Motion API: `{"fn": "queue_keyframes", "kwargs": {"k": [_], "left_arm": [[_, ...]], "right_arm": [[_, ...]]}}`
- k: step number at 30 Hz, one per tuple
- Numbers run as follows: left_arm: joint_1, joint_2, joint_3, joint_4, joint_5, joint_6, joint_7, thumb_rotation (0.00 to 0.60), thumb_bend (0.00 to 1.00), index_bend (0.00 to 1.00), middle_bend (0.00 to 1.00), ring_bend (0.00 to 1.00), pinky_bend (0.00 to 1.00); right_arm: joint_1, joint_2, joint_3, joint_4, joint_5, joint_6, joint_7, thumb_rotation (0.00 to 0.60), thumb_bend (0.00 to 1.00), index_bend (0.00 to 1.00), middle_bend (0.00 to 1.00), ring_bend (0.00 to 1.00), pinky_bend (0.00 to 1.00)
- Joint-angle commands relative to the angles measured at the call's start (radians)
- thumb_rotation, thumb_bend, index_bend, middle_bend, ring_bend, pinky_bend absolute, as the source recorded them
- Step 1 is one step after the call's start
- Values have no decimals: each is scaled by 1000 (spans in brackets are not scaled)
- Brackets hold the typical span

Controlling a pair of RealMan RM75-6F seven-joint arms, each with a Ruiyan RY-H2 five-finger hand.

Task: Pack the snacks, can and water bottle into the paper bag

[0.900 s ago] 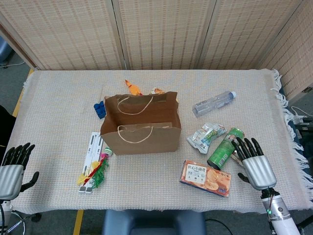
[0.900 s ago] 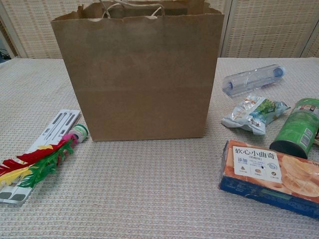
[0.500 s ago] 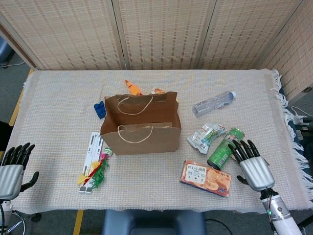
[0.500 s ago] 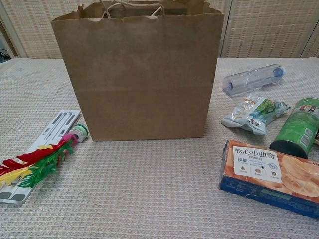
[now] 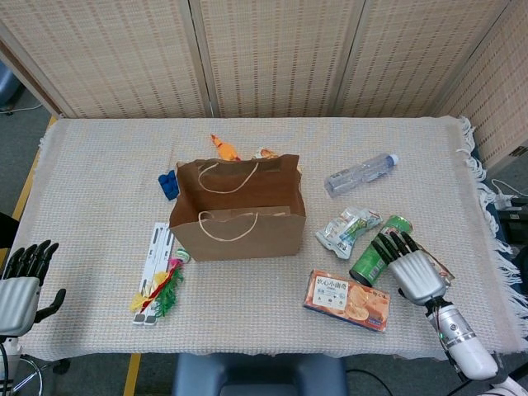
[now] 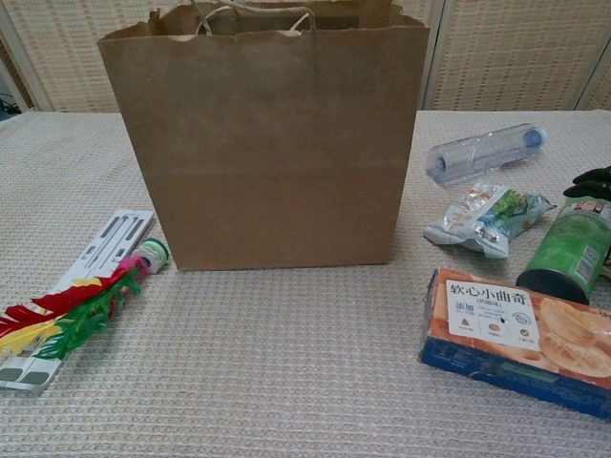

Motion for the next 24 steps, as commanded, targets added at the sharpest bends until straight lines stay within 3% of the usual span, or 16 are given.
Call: {"fn": "queue_keyframes", "kwargs": {"k": [1, 9, 15, 21, 24], "left_arm": [[0, 0, 0, 0, 0, 0, -1, 600, 369, 0, 0, 0, 0], [-1, 1, 1, 0, 2, -1, -3, 600, 369, 0, 0, 0, 0], [-3, 5, 1, 1, 2, -6, -11, 600, 370, 0, 0, 0, 0], [-5, 7, 2, 0, 2, -10, -12, 600, 369, 0, 0, 0, 0], [-5, 7, 1, 0, 1, -10, -12, 600, 368, 0, 0, 0, 0]], "right_arm": [[41, -21, 25, 19, 52, -50, -46, 600, 51, 0, 0, 0, 103], [107, -72, 45, 47, 152, -142, -125, 600, 69, 3, 6, 0, 109], [154, -135, 42, 65, 229, -175, -212, 600, 76, 88, 76, 22, 143], [180, -163, 21, 85, 279, -185, -272, 600, 118, 205, 187, 137, 213], [187, -178, 16, 99, 291, -176, -275, 600, 156, 364, 318, 280, 340]]}}
